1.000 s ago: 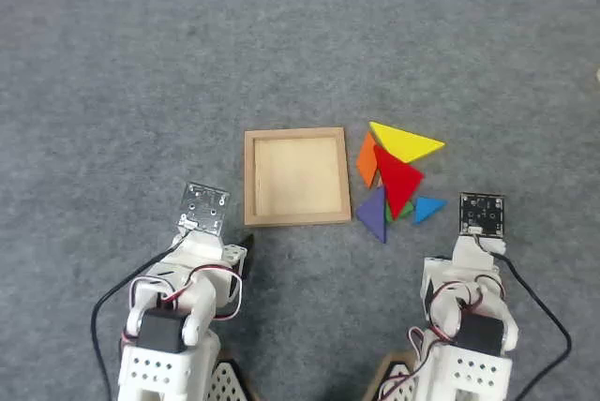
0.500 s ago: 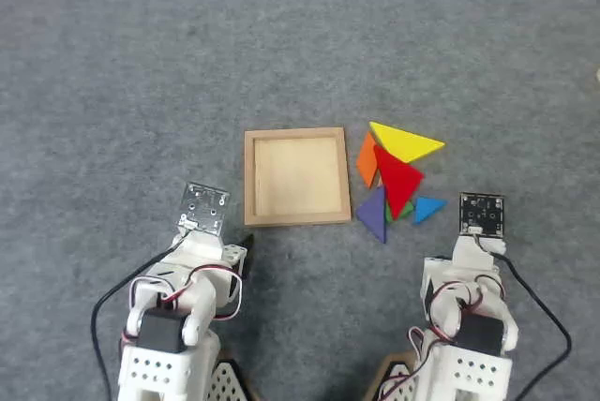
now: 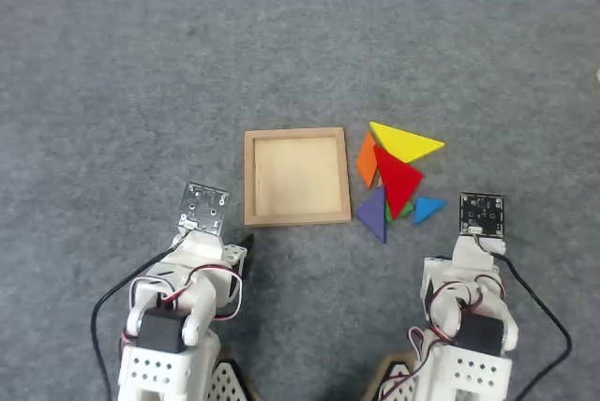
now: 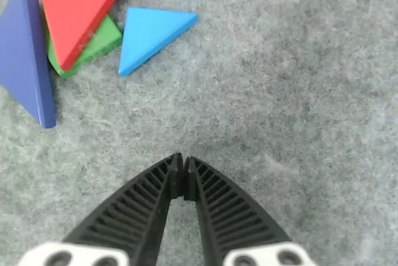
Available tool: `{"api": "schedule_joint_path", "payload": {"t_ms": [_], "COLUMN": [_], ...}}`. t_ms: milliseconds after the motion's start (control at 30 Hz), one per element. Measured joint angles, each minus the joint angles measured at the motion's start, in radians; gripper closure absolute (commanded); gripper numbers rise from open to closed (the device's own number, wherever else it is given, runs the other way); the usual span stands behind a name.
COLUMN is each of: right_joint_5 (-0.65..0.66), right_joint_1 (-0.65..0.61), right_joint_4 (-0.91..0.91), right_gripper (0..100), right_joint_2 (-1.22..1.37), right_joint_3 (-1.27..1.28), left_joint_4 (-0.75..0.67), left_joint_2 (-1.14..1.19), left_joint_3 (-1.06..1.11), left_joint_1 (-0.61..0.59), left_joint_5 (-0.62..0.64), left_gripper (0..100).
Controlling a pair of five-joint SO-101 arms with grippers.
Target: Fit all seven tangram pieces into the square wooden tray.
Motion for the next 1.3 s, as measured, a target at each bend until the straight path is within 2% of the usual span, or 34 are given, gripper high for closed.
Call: {"api": "schedule_joint_path", "payload": {"t_ms": [333, 833, 1033, 1300], "right_joint_5": [0.0, 0.002, 0.002, 0.002], "right_joint_1": [-0.006, -0.321, -0.319, -0.146], "right_joint_4": [0.0, 0.0, 0.0, -0.107], "right_gripper": [99.1, 99.0, 99.0, 99.0], "right_joint_2": [0.0, 0.0, 0.0, 0.0], "right_joint_3": [0.0, 0.0, 0.0, 0.0], "left_joint_4": [0.0, 0.0, 0.0, 0.04], "left_joint_2": [0.0, 0.0, 0.0, 0.0], "left_joint_3": [0.0, 0.0, 0.0, 0.0], "left_joint_1": [0.0, 0.0, 0.0, 0.008], "left_joint_5": [0.0, 0.0, 0.0, 0.005], "left_gripper": [82, 82, 82, 82]}}
